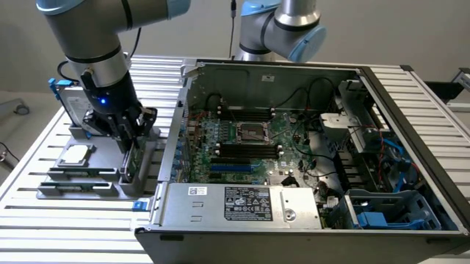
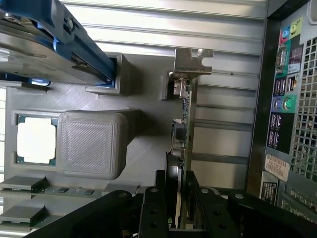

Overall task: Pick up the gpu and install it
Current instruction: 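Pick up the gpu and move the gpu toward the slot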

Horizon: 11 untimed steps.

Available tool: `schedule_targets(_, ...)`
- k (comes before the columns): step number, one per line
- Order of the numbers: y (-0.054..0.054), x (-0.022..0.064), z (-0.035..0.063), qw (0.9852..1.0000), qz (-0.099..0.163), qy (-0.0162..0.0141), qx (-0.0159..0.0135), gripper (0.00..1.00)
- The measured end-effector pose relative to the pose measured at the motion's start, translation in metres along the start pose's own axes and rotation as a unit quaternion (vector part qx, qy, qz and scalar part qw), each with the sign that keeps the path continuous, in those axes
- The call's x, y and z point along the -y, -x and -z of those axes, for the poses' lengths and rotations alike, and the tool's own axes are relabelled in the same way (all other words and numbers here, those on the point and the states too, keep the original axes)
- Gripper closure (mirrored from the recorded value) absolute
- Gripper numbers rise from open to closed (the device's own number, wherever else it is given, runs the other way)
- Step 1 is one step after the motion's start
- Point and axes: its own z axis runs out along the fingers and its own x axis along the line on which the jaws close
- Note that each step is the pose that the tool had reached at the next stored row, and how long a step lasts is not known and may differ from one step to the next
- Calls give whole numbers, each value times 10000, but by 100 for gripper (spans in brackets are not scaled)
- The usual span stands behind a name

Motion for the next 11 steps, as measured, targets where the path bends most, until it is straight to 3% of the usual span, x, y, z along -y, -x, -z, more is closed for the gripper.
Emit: schedule_targets(11,0,0,-1,10000,-1,0,0,73)
